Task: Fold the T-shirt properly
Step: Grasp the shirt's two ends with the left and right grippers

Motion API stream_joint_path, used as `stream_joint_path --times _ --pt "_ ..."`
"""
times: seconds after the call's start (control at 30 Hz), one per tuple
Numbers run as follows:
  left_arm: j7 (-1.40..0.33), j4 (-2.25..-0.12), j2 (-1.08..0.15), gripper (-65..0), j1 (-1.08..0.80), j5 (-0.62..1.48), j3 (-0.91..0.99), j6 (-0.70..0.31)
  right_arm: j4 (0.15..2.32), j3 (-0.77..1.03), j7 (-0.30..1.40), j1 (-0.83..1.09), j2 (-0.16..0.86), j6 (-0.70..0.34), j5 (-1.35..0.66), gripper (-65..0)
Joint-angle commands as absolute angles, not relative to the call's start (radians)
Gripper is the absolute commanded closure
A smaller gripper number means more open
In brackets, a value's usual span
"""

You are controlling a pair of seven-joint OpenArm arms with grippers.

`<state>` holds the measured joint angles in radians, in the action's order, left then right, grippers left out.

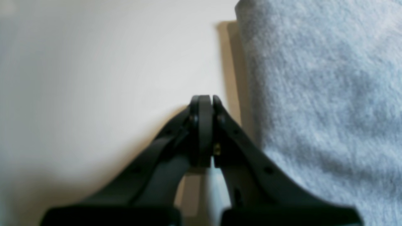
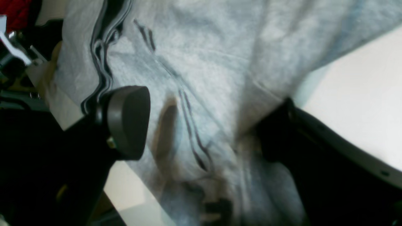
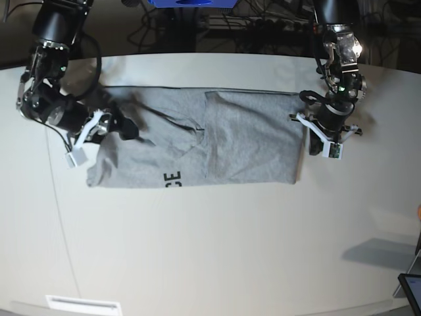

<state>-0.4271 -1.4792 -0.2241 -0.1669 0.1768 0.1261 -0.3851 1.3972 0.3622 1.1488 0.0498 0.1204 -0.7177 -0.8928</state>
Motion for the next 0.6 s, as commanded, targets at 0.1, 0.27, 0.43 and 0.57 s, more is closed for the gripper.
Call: stream_joint_path --times 0.1,0.27,0.43,0.57 --pt "-0.479 -1.480 -0.226 0.0 -0.171 0.160 0.124 -0.400 1.389 0.341 1.221 0.051 0.108 -0.698 -0.825 -37.9" --pt "-0.481 -1.480 -0.228 0.0 -0.171 0.160 0.124 -0.400 1.391 0.343 1.219 0.048 0.107 -0.698 -0.822 -34.1" --pt "-0.483 -1.480 -0.228 0.0 -0.171 0.160 0.116 -0.400 1.392 0.343 1.202 0.036 0.108 -0.698 -0.820 -34.1" --pt "-0.483 -1.480 -0.234 0.0 -0.171 0.160 0.041 -0.400 1.392 0.340 1.175 0.036 0.133 -0.698 -0.820 -34.0"
